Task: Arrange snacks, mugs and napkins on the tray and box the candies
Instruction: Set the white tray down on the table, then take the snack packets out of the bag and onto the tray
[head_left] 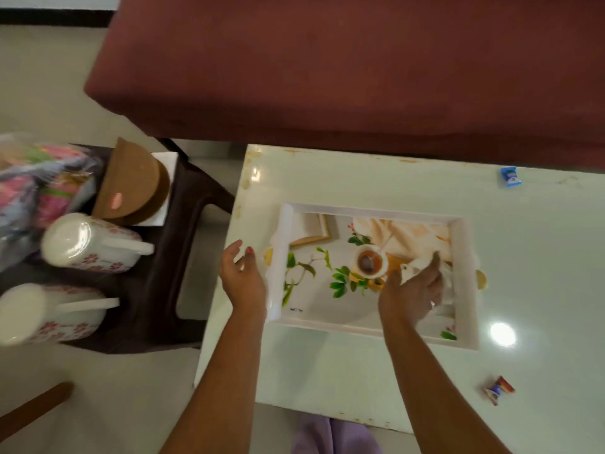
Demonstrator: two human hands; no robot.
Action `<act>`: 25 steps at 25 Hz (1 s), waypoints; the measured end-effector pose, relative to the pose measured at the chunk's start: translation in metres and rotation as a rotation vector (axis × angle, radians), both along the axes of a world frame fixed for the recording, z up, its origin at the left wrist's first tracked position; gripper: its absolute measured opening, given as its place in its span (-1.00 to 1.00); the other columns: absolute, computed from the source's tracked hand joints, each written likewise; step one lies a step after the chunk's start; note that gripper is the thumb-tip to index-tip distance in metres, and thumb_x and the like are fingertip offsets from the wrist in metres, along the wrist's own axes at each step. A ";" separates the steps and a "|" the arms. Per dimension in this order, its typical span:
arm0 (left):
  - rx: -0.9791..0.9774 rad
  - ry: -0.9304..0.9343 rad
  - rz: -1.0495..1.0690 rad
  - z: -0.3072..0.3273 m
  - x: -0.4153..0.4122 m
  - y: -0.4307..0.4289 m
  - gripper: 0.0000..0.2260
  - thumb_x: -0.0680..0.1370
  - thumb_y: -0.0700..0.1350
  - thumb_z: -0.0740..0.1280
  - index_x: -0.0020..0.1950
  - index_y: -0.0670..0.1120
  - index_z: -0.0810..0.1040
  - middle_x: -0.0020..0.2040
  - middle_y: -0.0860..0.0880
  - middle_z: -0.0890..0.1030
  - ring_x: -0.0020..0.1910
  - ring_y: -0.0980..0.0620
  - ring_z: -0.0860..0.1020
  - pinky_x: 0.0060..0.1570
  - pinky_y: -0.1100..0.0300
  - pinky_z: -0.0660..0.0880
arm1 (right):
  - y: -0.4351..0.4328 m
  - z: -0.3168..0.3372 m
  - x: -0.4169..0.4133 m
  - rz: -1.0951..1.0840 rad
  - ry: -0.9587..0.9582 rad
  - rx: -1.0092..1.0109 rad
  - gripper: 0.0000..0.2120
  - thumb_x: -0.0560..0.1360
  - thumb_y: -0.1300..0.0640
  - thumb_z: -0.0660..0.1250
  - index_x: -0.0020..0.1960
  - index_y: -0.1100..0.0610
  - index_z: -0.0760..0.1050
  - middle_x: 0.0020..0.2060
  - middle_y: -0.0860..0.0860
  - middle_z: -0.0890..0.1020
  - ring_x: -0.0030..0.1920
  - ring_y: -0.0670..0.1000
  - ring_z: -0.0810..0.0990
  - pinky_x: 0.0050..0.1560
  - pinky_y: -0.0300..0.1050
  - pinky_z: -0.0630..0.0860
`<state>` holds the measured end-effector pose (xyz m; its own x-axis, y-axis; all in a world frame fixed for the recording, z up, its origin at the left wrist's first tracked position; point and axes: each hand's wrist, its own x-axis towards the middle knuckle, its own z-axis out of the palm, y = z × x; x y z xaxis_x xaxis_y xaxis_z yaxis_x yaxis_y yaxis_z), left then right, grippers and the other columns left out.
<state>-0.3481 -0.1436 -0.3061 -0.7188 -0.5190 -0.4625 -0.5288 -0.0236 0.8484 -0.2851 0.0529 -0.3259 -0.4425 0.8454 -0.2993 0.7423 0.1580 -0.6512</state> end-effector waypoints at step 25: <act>0.014 0.144 0.651 0.166 0.082 -0.264 -0.83 0.58 -0.18 0.25 -0.10 0.07 0.55 -0.08 0.09 0.59 -0.08 0.13 0.54 -0.15 0.24 0.47 | -0.346 0.182 -0.051 1.205 0.265 -0.156 -0.74 0.52 0.13 0.27 0.21 0.02 0.47 0.30 0.02 0.40 0.30 0.07 0.33 0.23 0.09 0.44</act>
<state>-0.2658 -0.4077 -0.1398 -0.3157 -0.8626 -0.3953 -0.2846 -0.3113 0.9067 -0.3360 -0.2931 -0.1441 -0.9737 -0.1772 -0.1430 0.0212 0.5550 -0.8316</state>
